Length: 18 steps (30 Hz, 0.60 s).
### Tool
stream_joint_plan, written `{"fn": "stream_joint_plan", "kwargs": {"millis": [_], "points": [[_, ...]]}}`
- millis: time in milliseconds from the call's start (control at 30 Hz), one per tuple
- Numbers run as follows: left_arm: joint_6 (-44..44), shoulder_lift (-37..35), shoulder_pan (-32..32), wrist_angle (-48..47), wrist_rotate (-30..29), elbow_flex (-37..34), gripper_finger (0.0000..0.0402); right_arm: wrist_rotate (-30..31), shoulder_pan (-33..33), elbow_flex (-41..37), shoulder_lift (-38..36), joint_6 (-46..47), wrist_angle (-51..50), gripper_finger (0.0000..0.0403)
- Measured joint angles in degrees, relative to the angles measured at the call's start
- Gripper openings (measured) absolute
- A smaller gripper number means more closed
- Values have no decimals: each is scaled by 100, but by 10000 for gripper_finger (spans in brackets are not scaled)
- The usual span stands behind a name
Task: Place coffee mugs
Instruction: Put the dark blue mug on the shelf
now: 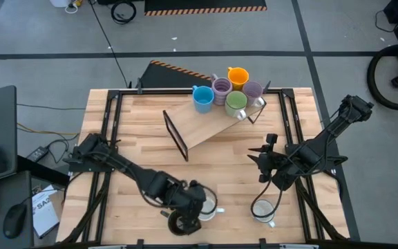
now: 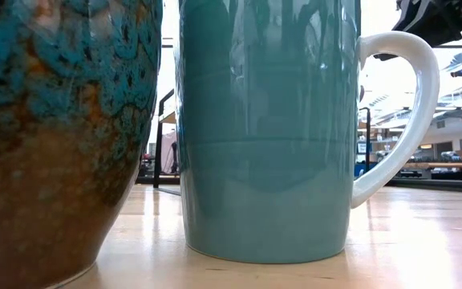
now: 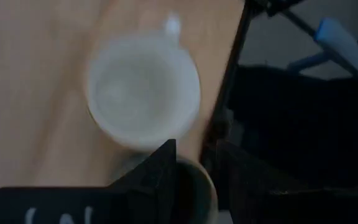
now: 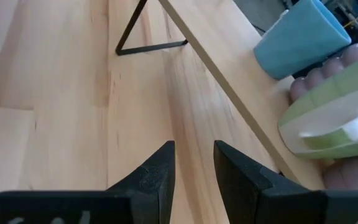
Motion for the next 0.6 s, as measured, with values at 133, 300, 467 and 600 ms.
{"fn": "stream_joint_plan", "kwargs": {"millis": [133, 300, 467, 600], "points": [[-1086, -24, -199, 63, 137, 6, 121, 23, 0, 0, 0, -157, -26, 116], [-2193, -14, -450, 181, 156, 6, 121, 151, -2, 0, 2, -441, -26, 116], [-2779, 106, -623, 503, 28, 10, 121, 154, -89, 0, 4, -604, -18, 116], [-2954, 282, -622, 669, 157, 10, 121, 146, -206, -276, -27, -949, 350, 116]]}}
